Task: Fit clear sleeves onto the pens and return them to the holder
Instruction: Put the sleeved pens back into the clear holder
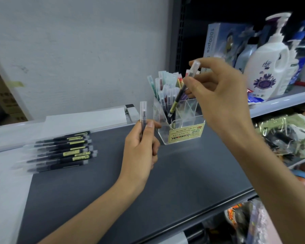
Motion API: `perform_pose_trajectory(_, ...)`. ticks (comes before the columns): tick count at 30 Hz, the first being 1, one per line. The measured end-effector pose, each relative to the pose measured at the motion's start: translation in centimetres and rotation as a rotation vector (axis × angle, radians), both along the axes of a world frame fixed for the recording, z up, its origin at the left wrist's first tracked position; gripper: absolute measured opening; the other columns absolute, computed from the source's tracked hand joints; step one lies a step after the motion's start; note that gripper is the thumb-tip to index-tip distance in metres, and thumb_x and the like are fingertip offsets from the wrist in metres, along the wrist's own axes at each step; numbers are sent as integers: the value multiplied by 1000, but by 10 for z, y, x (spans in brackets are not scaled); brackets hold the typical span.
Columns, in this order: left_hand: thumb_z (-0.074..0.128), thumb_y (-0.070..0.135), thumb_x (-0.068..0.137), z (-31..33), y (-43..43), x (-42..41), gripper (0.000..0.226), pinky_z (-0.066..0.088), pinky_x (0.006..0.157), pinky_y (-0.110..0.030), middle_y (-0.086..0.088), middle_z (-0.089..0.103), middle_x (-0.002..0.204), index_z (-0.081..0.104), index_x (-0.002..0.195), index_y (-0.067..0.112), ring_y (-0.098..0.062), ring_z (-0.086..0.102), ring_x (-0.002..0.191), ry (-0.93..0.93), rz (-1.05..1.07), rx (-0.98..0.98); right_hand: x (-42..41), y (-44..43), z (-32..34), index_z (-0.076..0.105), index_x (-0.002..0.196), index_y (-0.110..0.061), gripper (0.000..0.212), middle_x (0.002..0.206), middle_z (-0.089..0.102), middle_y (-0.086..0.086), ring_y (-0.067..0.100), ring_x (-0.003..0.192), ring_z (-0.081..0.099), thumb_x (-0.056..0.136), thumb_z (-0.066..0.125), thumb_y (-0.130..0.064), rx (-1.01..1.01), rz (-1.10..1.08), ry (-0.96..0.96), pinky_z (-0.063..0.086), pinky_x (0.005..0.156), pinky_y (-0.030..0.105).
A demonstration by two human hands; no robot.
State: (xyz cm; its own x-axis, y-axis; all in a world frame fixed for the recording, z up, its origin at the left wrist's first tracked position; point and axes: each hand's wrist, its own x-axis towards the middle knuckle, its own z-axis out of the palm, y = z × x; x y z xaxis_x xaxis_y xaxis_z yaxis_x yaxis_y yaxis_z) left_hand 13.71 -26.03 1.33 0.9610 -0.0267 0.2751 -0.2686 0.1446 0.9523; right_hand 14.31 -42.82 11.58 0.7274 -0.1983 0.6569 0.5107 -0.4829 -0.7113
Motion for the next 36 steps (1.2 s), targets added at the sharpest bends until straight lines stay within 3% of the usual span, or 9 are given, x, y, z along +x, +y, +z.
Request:
perform_pose_trajectory(3,44,36,111,0,0,1,28,24,38,-20,0,44,60,66,103,20,-10,28,40,9,9,-9,9,6,-8,68,123,-25,28,88,75,-3,11,80,74,96,75,-18,-61,-13,51,63,79,36)
perform_pose_trajectory(8,44,36,111,-1,-2,2,29,24,36,-19,-2,43,60,66,102,18,-9,28,39,7,13,-5,17,14,-16,68,107,-20,25,80,76,-12,0,73,72,88,85,-24,-96,-57,116,62,78,32)
perform_pose_trajectory(18,45,35,110,-1,-2,1,28,24,36,-19,-2,43,59,65,101,17,-9,29,40,12,22,-6,22,19,-32,77,99,-25,19,82,75,-11,4,78,69,84,87,-32,-221,-145,207,59,80,34)
perform_pose_trajectory(26,45,33,110,0,-3,1,27,23,37,-19,-2,38,60,64,99,16,-8,27,42,8,30,3,23,23,-32,78,85,-23,10,71,72,-14,1,69,69,85,87,-21,-193,-156,200,61,73,31)
perform_pose_trajectory(34,51,36,108,1,-3,-1,25,23,39,-17,7,32,60,65,95,20,-9,23,47,-16,11,48,23,26,-34,77,84,-24,9,73,72,-13,5,72,69,85,85,-22,-217,-184,192,61,74,38)
perform_pose_trajectory(36,51,37,108,1,-3,-1,27,23,40,-17,6,31,62,61,97,14,-9,22,48,-33,4,35,23,27,-35,76,84,-25,9,75,72,-12,6,74,69,85,85,-22,-241,-192,198,60,74,37)
